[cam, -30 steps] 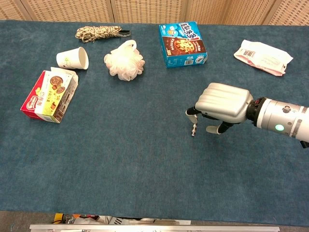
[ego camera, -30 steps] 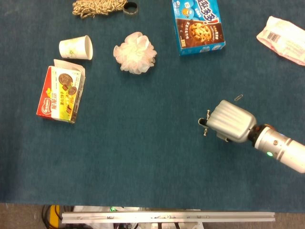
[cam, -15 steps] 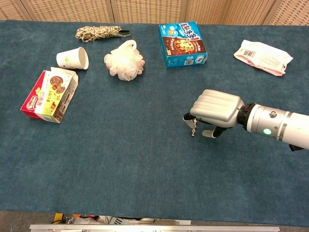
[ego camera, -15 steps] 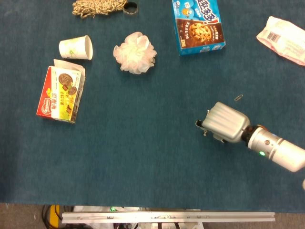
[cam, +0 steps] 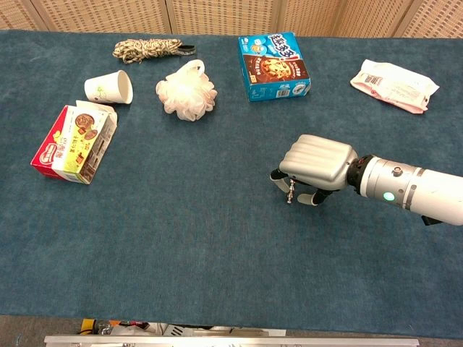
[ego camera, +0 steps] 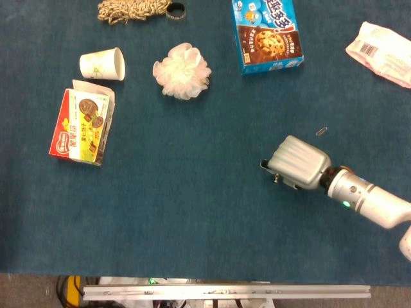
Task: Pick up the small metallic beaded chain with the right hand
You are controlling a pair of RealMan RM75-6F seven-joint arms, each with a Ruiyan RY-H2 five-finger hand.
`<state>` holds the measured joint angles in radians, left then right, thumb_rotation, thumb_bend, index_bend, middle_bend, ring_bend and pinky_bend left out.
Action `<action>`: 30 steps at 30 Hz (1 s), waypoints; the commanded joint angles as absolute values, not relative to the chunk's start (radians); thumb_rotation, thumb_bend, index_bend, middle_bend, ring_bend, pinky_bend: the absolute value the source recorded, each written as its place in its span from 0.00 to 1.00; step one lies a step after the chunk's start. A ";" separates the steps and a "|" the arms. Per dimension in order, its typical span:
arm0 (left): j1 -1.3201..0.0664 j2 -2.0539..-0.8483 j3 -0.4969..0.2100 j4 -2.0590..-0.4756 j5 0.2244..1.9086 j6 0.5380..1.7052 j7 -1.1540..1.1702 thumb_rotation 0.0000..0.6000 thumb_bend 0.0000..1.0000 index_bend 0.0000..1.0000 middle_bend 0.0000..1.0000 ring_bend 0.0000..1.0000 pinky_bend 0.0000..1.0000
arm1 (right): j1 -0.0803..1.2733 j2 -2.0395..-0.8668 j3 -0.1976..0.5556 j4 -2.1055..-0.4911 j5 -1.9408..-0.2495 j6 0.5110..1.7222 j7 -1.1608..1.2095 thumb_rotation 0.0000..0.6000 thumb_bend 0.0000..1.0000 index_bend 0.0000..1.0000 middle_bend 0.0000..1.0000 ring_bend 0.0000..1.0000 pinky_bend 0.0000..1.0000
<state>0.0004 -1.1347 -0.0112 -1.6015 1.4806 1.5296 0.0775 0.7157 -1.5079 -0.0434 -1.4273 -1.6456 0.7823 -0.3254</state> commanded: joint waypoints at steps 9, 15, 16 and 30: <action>0.000 -1.137 -0.013 -1.587 1.478 1.525 0.060 1.00 0.28 0.00 0.02 0.02 0.03 | 0.725 -1.519 -0.056 -1.425 -1.631 0.780 -0.339 1.00 0.26 0.52 0.94 1.00 1.00; 0.001 -1.138 -0.012 -1.583 1.477 1.523 0.055 1.00 0.28 0.00 0.02 0.02 0.03 | 0.727 -1.527 -0.058 -1.416 -1.620 0.781 -0.348 1.00 0.26 0.52 0.94 1.00 1.00; 0.001 -1.138 -0.012 -1.583 1.477 1.523 0.055 1.00 0.28 0.00 0.02 0.02 0.03 | 0.728 -1.528 -0.058 -1.414 -1.618 0.780 -0.348 1.00 0.26 0.52 0.94 1.00 1.00; 0.001 -1.140 -0.015 -1.575 1.473 1.519 0.047 1.00 0.28 0.00 0.02 0.02 0.02 | 0.740 -1.545 -0.062 -1.404 -1.596 0.770 -0.362 1.00 0.27 0.54 0.94 1.00 1.00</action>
<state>0.0011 -1.1395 -0.0147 -1.5745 1.4732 1.5191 0.0472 0.7395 -1.5446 -0.0623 -1.4039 -1.5965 0.7704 -0.3618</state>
